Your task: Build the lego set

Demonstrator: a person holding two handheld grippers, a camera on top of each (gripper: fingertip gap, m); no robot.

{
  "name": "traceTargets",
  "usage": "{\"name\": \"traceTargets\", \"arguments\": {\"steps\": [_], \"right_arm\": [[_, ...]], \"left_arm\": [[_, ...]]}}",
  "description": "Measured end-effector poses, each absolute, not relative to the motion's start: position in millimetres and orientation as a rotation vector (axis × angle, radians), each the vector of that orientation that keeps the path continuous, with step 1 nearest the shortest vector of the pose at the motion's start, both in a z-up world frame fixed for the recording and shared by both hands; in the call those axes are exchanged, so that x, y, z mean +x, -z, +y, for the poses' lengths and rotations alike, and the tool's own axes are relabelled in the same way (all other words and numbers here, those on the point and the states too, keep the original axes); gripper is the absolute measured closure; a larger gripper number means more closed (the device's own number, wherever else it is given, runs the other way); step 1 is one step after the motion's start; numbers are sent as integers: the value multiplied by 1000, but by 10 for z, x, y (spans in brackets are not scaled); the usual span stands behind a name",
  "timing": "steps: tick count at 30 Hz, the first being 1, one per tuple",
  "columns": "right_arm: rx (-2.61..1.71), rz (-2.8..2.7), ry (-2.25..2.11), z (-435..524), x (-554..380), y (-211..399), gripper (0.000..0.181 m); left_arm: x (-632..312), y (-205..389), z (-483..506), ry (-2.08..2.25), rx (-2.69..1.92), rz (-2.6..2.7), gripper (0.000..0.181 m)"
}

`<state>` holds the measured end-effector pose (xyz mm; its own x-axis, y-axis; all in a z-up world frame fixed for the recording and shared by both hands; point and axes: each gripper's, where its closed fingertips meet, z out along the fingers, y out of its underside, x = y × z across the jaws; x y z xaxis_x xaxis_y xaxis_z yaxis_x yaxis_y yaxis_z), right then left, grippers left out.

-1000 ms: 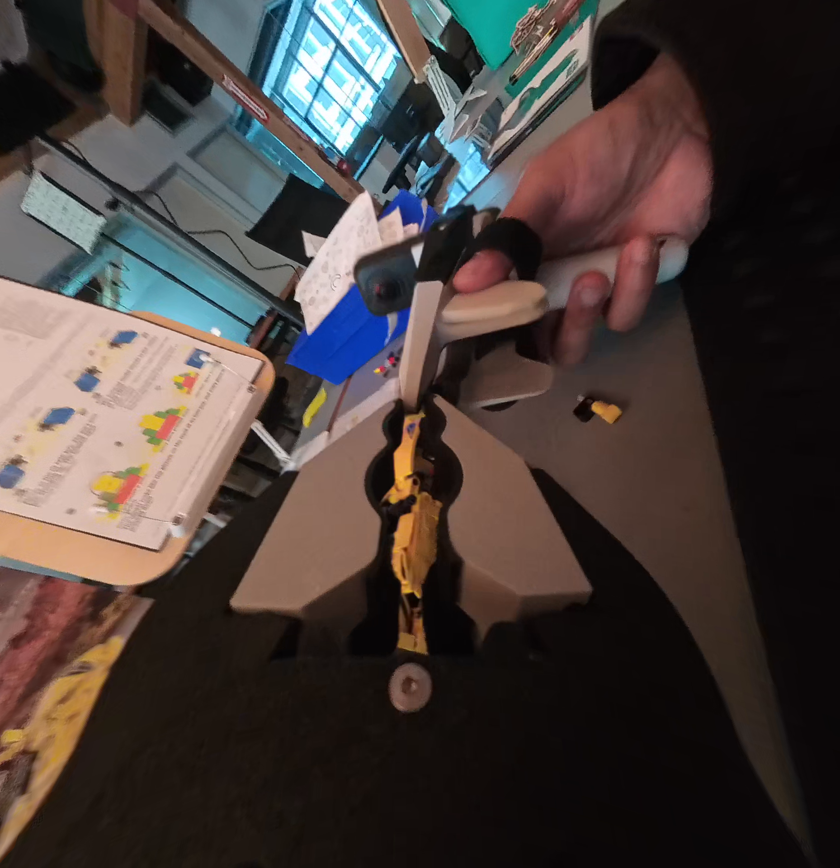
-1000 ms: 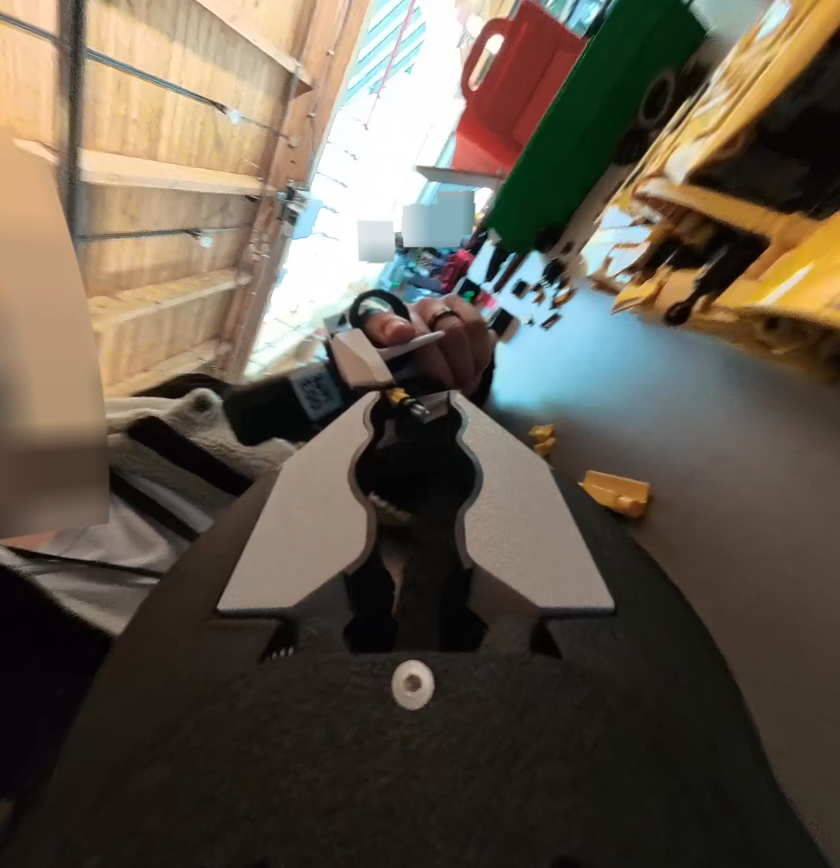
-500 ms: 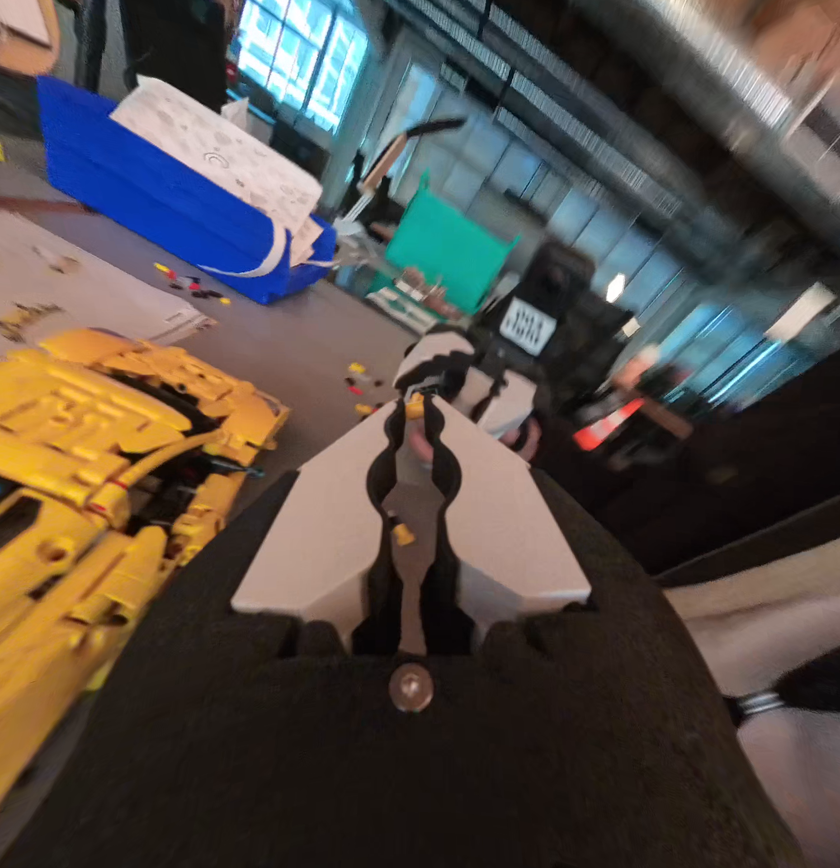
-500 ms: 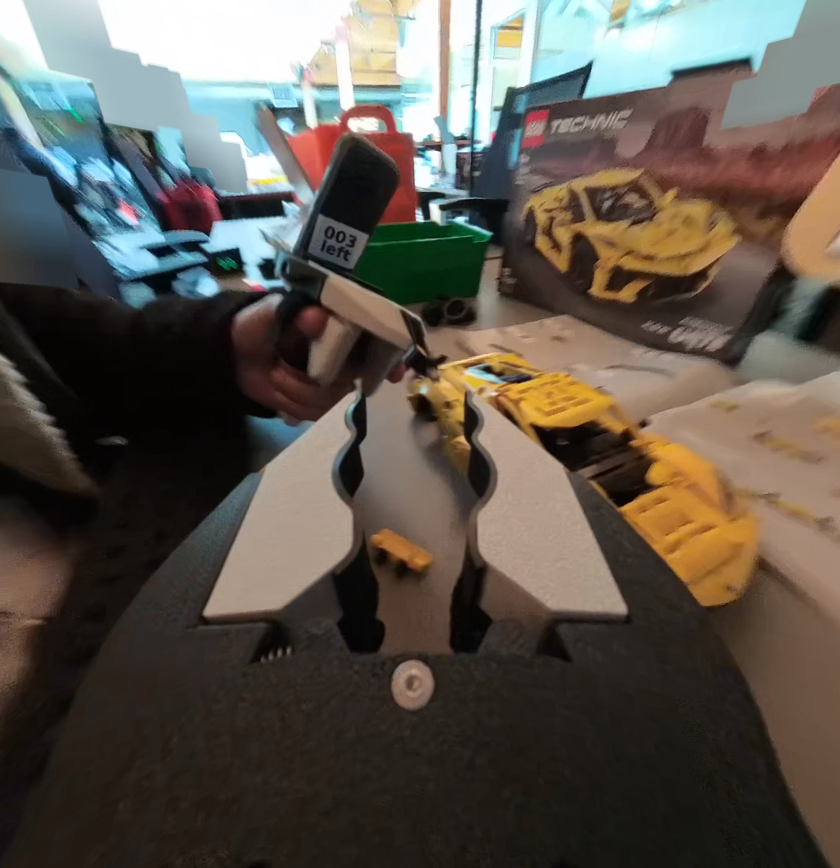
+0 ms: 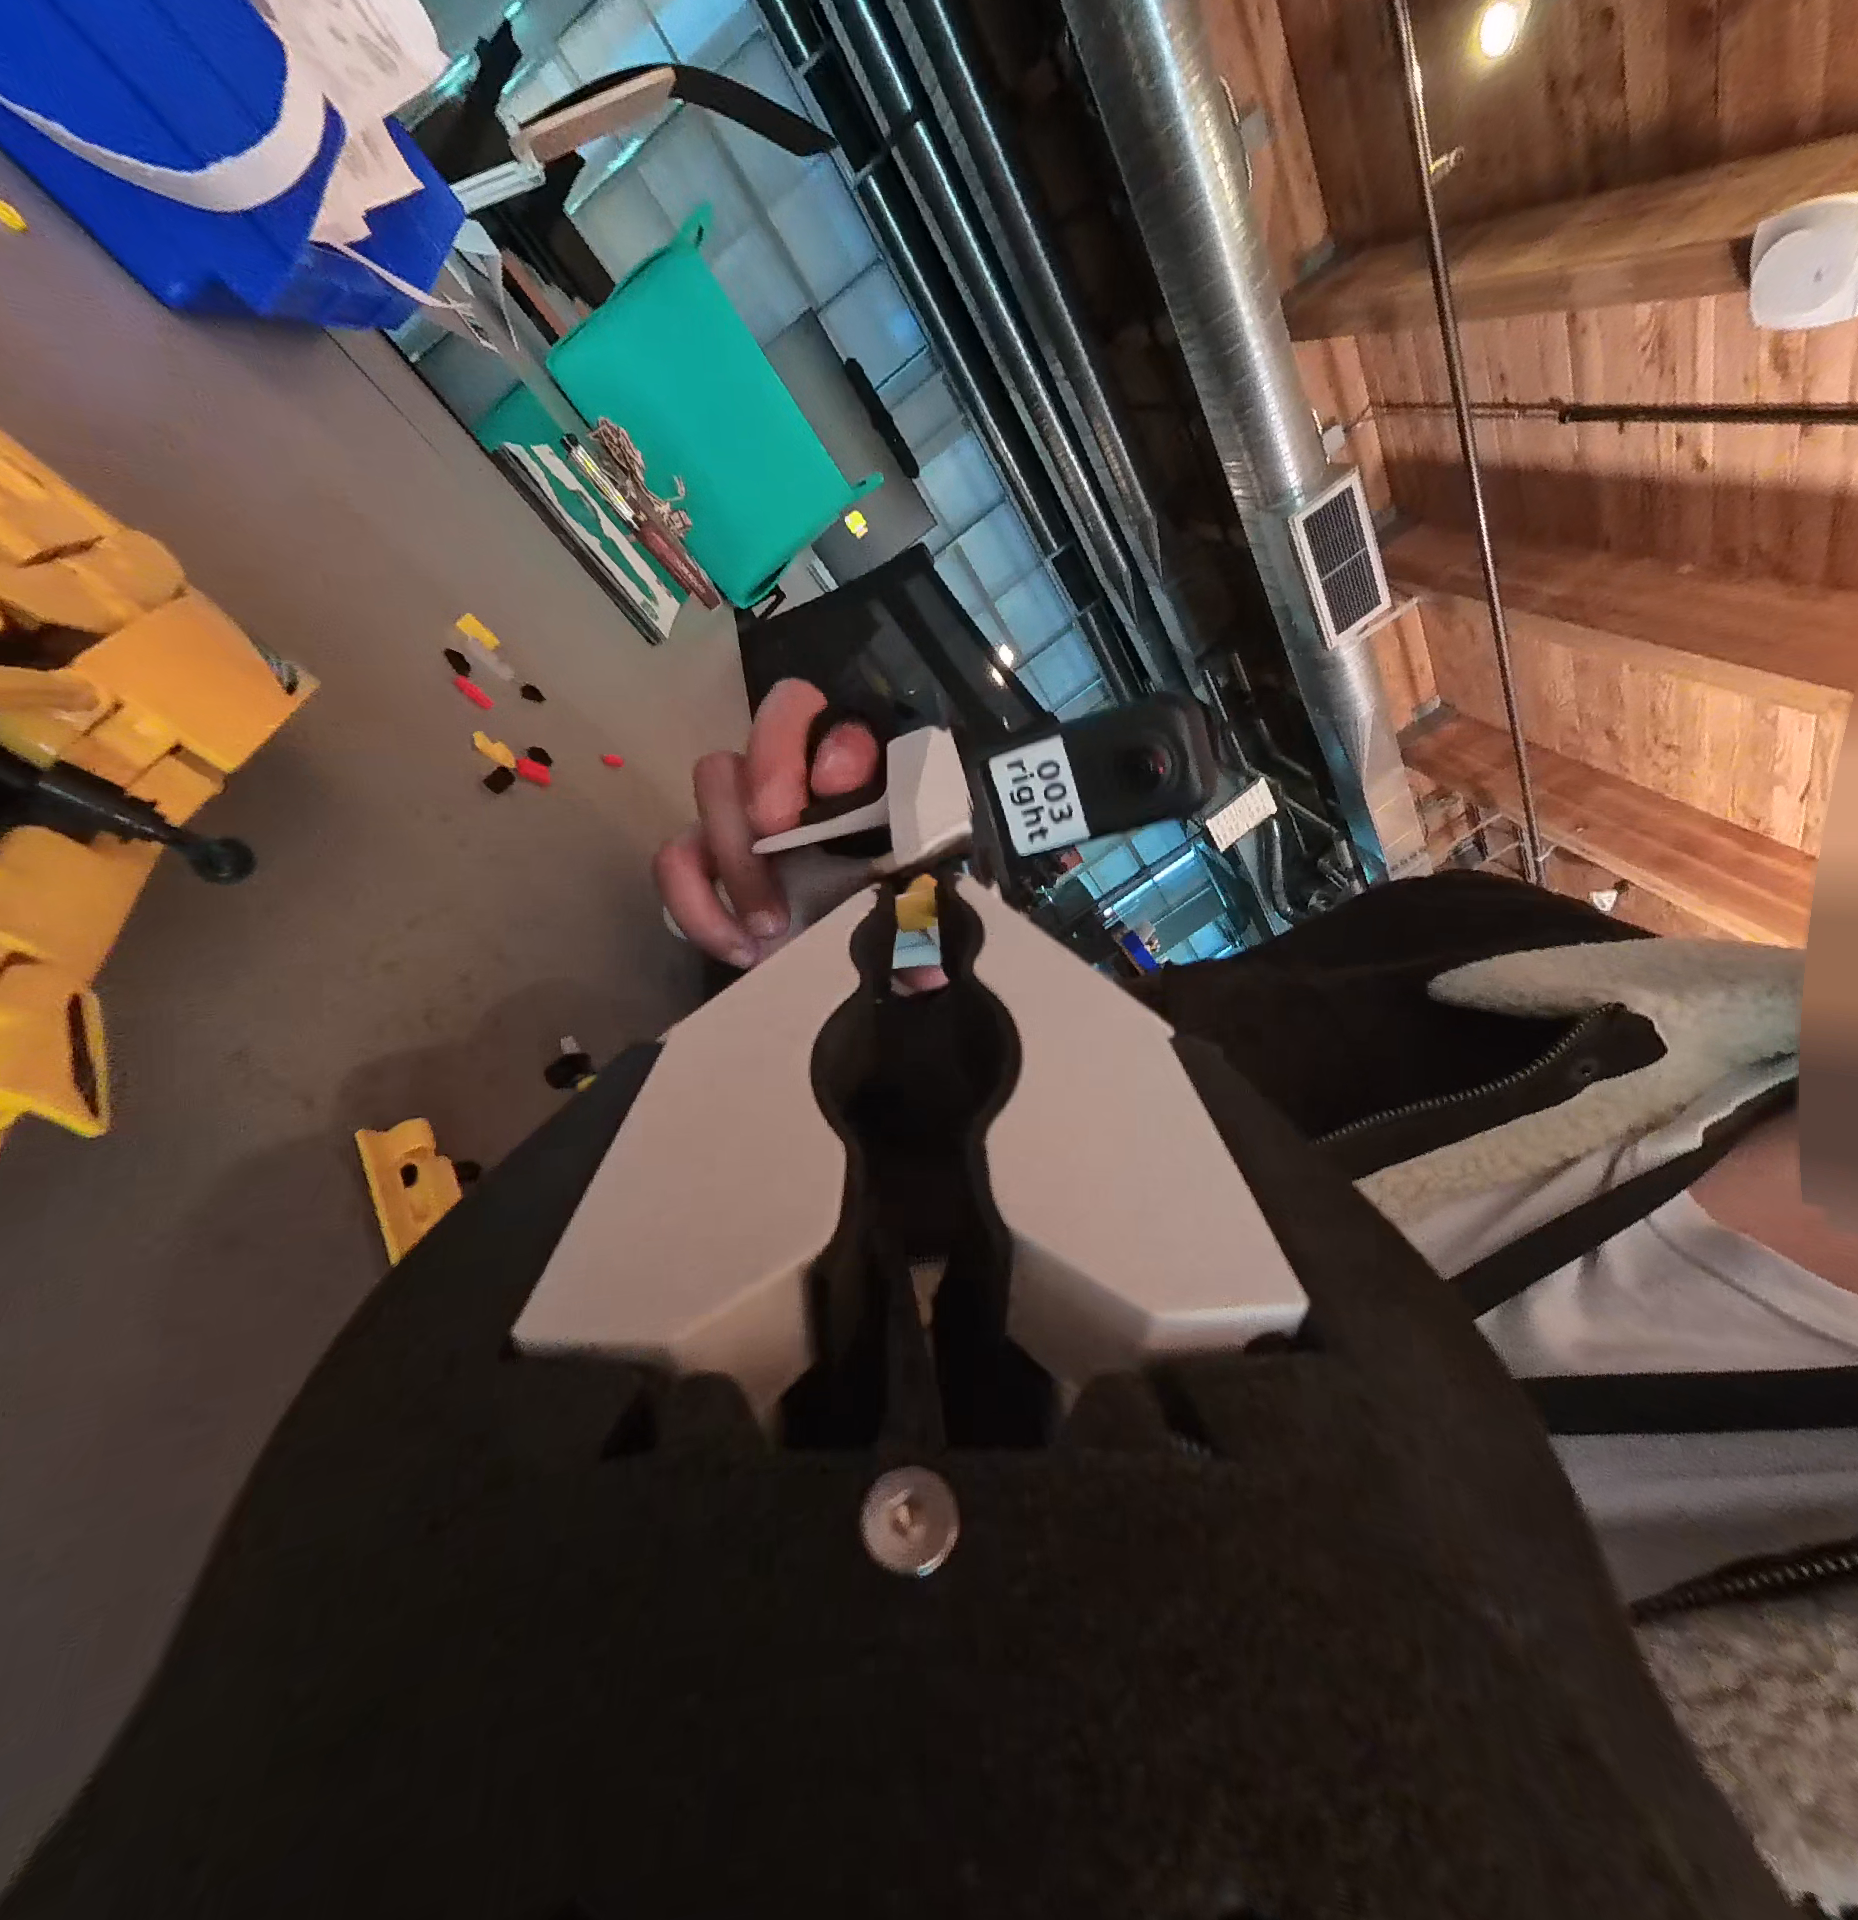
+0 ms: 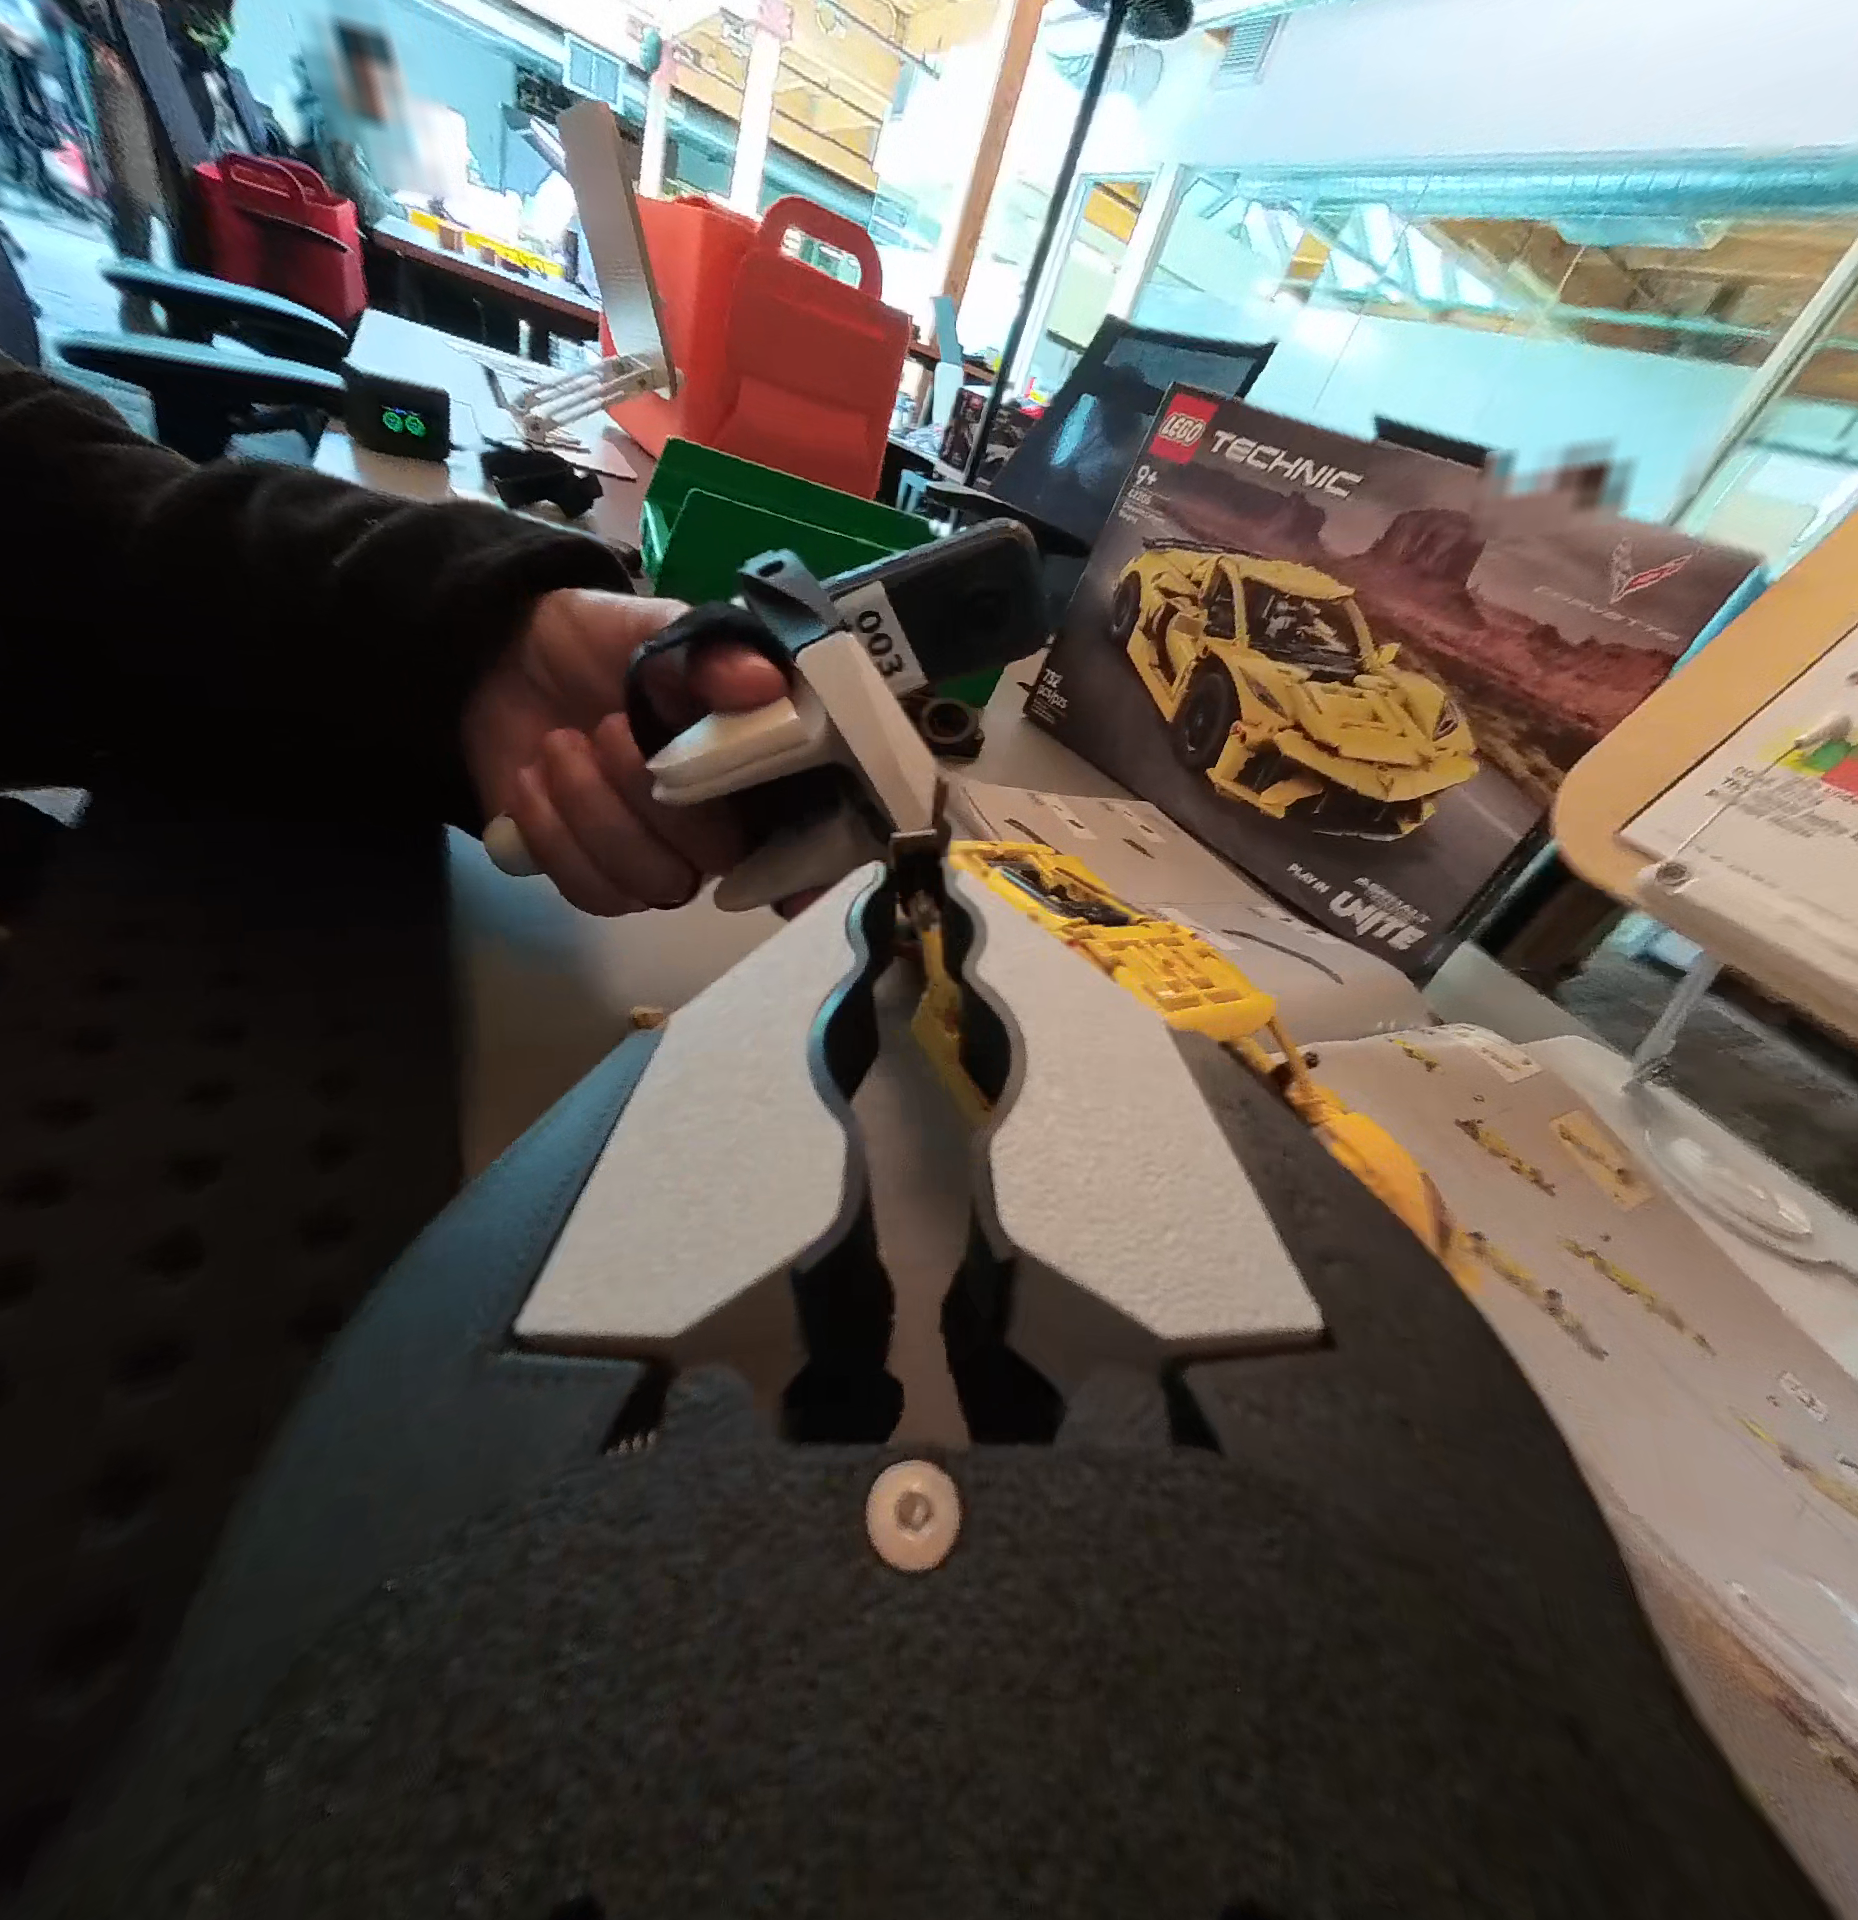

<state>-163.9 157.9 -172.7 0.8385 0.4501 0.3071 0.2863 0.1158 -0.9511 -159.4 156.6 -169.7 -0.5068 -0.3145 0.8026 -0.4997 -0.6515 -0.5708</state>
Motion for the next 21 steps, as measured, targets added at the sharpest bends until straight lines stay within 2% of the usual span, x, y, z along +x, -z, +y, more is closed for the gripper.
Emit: {"name": "traceTargets", "arguments": {"steps": [3,5,8,12,21], "right_arm": [[-1552,-521,-460,1542,-1645,1732,174],[-1608,-377,-745,1544,-1574,1747,174],[-1651,-176,-1124,1526,-1517,1795,174],[-1672,-71,-1513,1462,-1633,1849,174],[-1644,-89,-1505,1456,-1641,1798,174]], "left_arm": [[-1629,1701,1518,-2340,1475,-1472,172],[-1648,1712,1479,-2359,1482,-1744,162],[-1638,1741,1459,-2364,1502,-2085,161],[-1614,1725,1431,-2370,1506,-2178,162],[-1638,1769,1364,-2298,1495,-2011,173]]}}
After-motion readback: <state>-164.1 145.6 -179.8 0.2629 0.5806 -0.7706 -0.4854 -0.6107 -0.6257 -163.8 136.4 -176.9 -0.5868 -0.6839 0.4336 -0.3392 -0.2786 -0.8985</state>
